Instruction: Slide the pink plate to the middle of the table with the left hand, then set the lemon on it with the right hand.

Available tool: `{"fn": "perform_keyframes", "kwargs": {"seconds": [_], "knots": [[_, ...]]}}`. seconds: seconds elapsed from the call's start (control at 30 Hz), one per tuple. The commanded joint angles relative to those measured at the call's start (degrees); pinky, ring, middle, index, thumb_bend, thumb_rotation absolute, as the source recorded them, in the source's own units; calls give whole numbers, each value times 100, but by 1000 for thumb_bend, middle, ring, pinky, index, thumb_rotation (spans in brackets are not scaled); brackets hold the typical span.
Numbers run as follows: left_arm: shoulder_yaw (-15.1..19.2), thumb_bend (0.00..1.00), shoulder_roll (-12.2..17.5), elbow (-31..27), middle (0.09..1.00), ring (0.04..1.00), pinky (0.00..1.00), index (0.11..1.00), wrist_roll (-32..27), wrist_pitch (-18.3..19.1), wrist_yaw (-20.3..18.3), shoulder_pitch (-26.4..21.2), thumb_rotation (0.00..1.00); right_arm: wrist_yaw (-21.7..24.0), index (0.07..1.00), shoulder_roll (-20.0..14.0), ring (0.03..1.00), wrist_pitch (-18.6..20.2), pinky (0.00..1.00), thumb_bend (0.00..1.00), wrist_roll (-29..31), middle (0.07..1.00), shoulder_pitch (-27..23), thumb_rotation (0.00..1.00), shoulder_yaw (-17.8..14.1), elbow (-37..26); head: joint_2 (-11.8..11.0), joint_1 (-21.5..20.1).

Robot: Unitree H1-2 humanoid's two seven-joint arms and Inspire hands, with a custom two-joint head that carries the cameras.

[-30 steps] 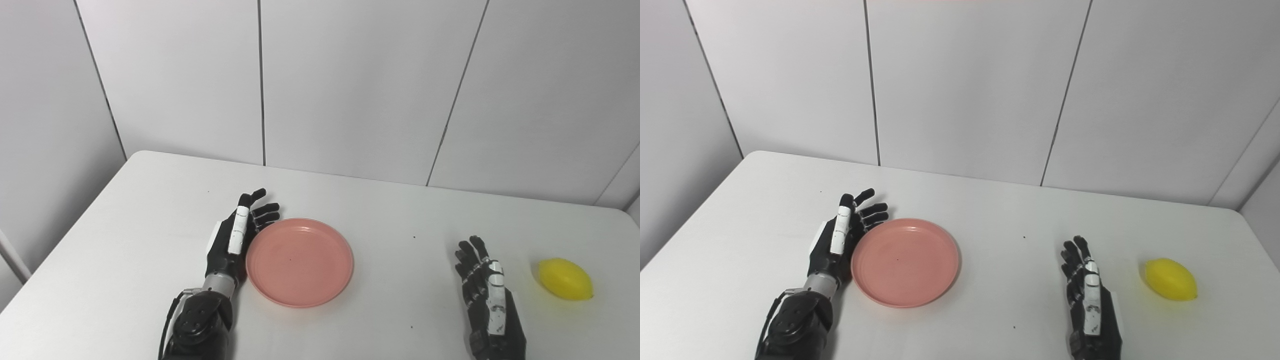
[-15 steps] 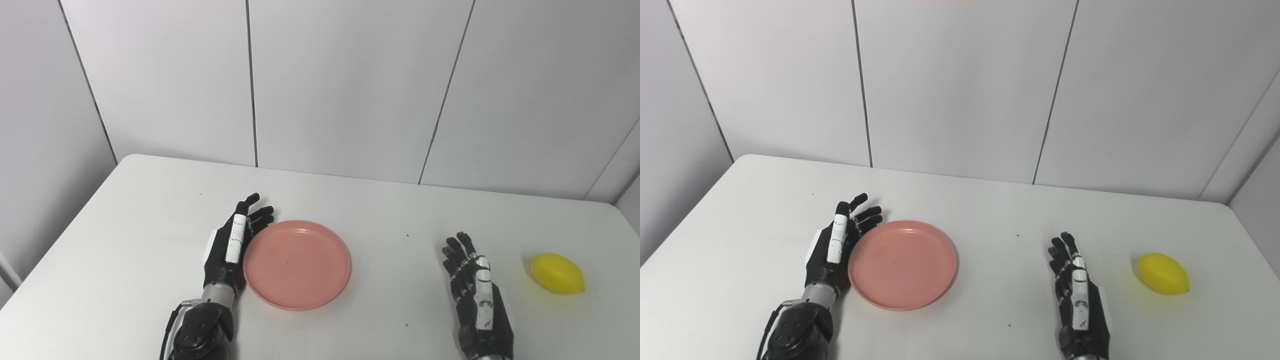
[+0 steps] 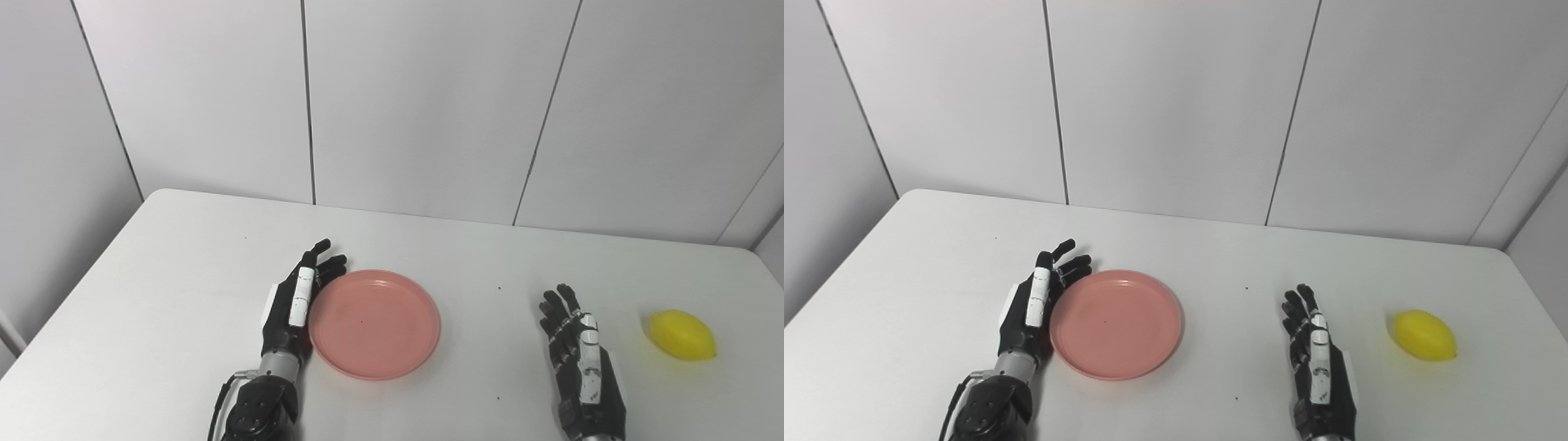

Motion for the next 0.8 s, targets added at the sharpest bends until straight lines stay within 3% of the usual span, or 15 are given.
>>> {"fn": "perform_keyframes", "kwargs": {"seconds": [0.0,0.4,0.77], "knots": [[-37,921,-76,137,750,772,864,819,-15,204,28,100,912,-2,932,155,939,55,985,672,25,915,266,970,83,285,4,-5],[-86,924,-49,63,748,782,823,830,-97,320,-118,79,903,-171,920,243,918,92,969,707,-72,897,247,936,158,267,35,-259],[-214,909,-122,-45,745,798,871,833,-156,444,-191,39,887,-199,910,277,913,19,958,728,-91,894,228,916,193,323,30,-310]]}}
